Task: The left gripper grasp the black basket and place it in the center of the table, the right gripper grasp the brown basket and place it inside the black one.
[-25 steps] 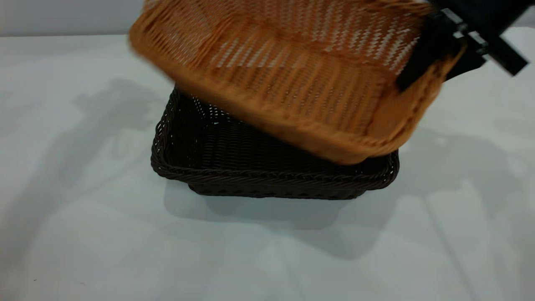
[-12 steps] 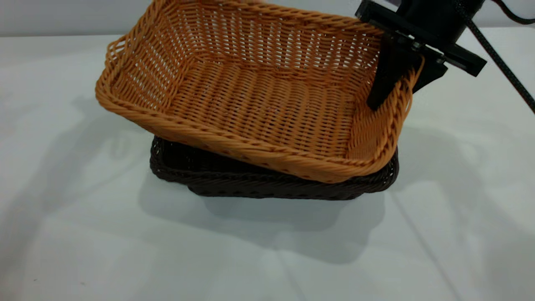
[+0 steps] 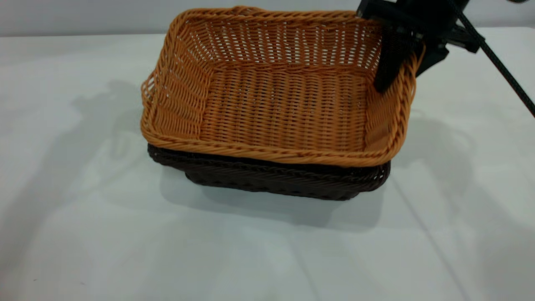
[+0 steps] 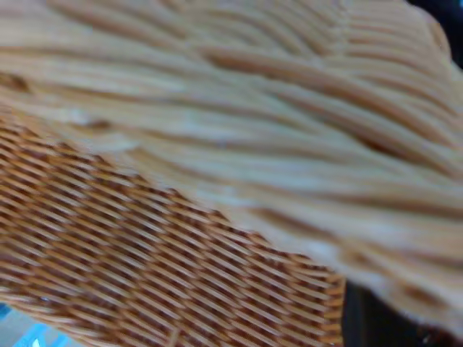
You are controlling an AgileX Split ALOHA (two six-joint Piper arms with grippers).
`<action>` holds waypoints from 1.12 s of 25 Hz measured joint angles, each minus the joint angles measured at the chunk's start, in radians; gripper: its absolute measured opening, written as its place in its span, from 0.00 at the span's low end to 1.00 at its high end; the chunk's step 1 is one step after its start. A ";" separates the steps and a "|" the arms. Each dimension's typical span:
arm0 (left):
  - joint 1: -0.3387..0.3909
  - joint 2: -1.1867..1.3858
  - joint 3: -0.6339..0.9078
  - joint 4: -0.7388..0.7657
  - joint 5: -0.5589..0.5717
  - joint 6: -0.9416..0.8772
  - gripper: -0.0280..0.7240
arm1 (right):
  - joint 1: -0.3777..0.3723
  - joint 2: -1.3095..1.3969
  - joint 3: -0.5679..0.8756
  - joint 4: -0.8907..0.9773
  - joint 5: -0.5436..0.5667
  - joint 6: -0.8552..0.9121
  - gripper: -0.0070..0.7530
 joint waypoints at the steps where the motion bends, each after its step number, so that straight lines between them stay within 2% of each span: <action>1: 0.000 0.000 0.000 0.000 0.001 0.000 0.67 | 0.000 0.000 -0.002 -0.005 -0.005 0.000 0.24; 5: 0.000 0.000 0.000 0.000 0.002 0.000 0.67 | 0.000 0.003 -0.002 -0.028 -0.011 -0.001 0.34; 12: 0.000 0.000 0.000 0.001 0.003 0.002 0.67 | -0.002 0.014 -0.012 -0.047 -0.016 -0.007 0.61; 17: 0.000 -0.040 0.000 0.031 0.006 0.003 0.67 | -0.002 -0.032 -0.062 -0.202 -0.003 0.041 0.75; 23: 0.000 -0.205 0.000 0.042 0.021 -0.017 0.67 | -0.002 -0.217 -0.100 -0.460 0.064 0.197 0.79; 28: 0.000 -0.375 0.000 0.042 0.115 -0.088 0.67 | -0.002 -0.441 -0.101 -0.475 0.116 0.214 0.79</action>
